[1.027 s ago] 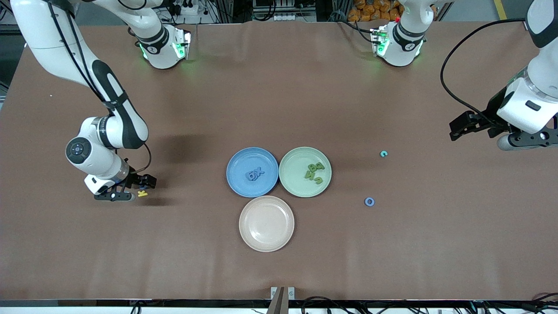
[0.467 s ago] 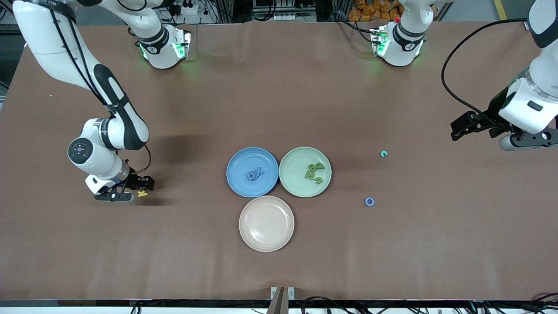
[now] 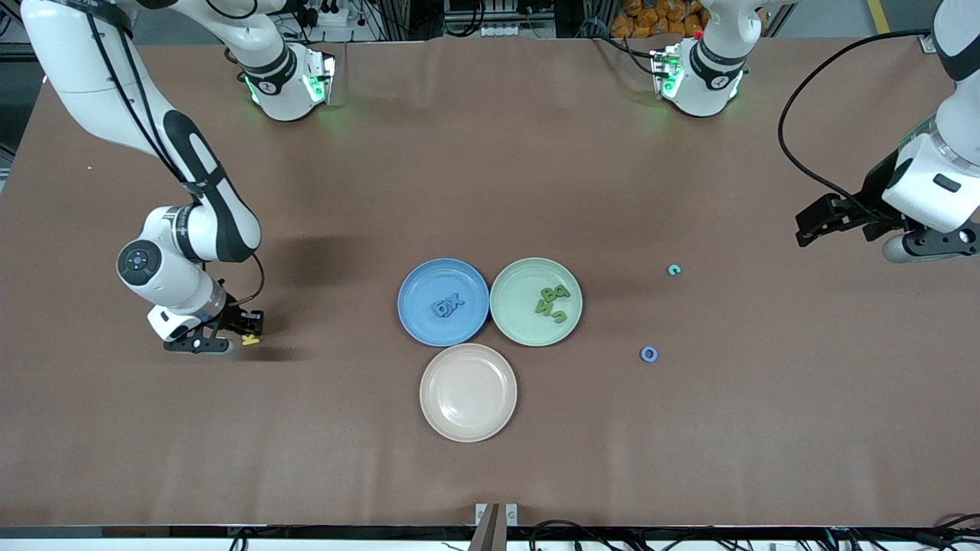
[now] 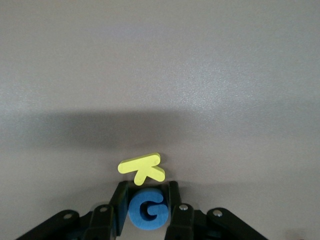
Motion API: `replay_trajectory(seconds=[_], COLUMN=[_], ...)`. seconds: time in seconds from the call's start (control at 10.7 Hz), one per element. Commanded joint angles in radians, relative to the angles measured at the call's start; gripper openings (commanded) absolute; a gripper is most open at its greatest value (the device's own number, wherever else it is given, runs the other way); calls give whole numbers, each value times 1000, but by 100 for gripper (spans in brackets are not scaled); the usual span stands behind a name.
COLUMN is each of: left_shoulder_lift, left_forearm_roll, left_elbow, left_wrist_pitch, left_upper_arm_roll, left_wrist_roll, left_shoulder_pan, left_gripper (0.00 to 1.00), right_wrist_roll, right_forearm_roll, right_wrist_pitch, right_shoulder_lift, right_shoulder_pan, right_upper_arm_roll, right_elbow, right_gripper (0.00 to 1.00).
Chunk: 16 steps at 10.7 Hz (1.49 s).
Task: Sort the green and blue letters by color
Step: 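Grasp the blue G with the right gripper and lift it, then lower the G onto the blue plate and open the right gripper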
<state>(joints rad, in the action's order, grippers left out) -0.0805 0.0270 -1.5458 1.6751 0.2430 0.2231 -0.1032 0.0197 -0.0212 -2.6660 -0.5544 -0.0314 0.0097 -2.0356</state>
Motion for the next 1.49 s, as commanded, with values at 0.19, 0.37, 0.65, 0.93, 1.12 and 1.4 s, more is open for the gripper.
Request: replay_trajectory(seconds=[0.19,0.37,0.65,0.93,1.12,1.4], left_shoulder_lift=[36,50,54,61,61,61], left_forearm_roll=[-9,-9,-9,-9,-9,-9], left_elbow=[1,-2,-7,-8,-8,-8], left_wrist_pitch=[-12,-14,-17,-17,-35,-37], left_upper_arm_roll=[-5,-4,-5,-7,-7,-5], left_wrist_roll=[-33,-34,-34,-34,-34,-31], left_shoulder_pan=[-9,-24,-24,-24,-24,-23], left_gripper=[100,100,100,100,100,100], right_wrist_roll=[40,45,127,273,310,357], right_forearm_roll=[0,0,4,85,166,236], right_wrist_pitch=[131,141,162,222,216,161], right_shoulder_lift=[60,68,99,100,102,77], right_shoulder_pan=[-1,4,56,181,279,431], right_upper_arm_roll=[9,9,9,10,10,9], right_elbow=[0,1,20,90,116,136], right_gripper=[34,33,31,31,31,31])
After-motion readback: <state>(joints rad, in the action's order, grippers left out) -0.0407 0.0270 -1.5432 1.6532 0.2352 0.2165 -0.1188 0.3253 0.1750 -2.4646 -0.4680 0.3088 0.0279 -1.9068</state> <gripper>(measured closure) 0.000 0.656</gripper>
